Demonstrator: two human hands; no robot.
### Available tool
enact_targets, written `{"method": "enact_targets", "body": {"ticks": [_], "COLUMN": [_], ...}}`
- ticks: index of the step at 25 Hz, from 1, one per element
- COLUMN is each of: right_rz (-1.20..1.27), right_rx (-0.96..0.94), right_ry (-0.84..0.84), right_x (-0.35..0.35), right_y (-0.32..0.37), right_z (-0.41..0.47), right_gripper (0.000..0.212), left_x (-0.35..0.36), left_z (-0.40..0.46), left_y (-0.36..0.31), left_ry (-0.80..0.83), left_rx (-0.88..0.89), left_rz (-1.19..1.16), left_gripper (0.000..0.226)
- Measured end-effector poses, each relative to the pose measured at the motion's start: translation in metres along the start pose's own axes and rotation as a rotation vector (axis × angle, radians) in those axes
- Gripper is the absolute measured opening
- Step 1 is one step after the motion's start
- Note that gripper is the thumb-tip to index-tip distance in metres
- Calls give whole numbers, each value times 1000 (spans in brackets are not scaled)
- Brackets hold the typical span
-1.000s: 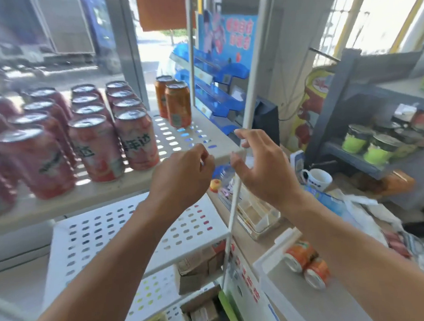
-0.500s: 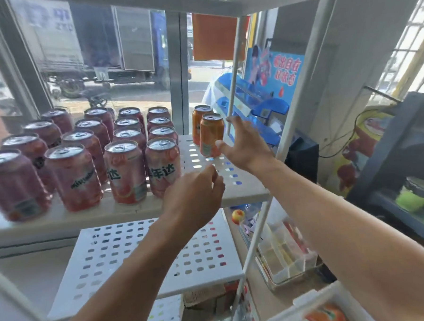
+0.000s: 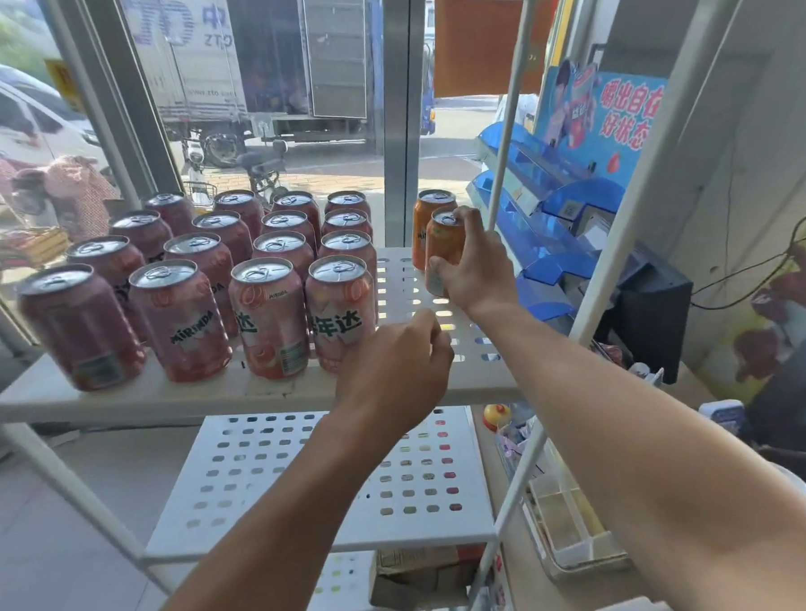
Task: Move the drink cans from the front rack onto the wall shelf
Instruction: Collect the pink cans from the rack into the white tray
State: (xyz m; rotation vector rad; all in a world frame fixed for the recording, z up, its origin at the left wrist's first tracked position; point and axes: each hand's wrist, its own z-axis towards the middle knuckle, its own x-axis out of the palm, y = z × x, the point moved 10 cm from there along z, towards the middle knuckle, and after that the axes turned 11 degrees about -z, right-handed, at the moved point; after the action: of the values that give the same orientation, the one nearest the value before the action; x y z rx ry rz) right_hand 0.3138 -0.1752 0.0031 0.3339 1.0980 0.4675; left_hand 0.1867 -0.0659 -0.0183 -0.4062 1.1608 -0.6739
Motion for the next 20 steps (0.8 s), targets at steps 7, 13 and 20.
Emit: {"method": "enact_targets", "body": {"ticks": [7, 13, 20], "right_rz": [191, 377, 1028], "right_rx": [-43, 42, 478], "right_ry": [-118, -121, -249], "right_x": [-41, -91, -105], "right_y": [16, 12, -98], "right_z": [-69, -153, -261], "right_gripper": [61, 70, 41], "left_x": [-26, -49, 42], "left_z": [-24, -41, -81], "left_y": [-9, -8, -63], "left_ry": [25, 27, 263], "left_rx": [52, 106, 335], "left_rz": [-3, -8, -30], "left_gripper": [23, 24, 24]}}
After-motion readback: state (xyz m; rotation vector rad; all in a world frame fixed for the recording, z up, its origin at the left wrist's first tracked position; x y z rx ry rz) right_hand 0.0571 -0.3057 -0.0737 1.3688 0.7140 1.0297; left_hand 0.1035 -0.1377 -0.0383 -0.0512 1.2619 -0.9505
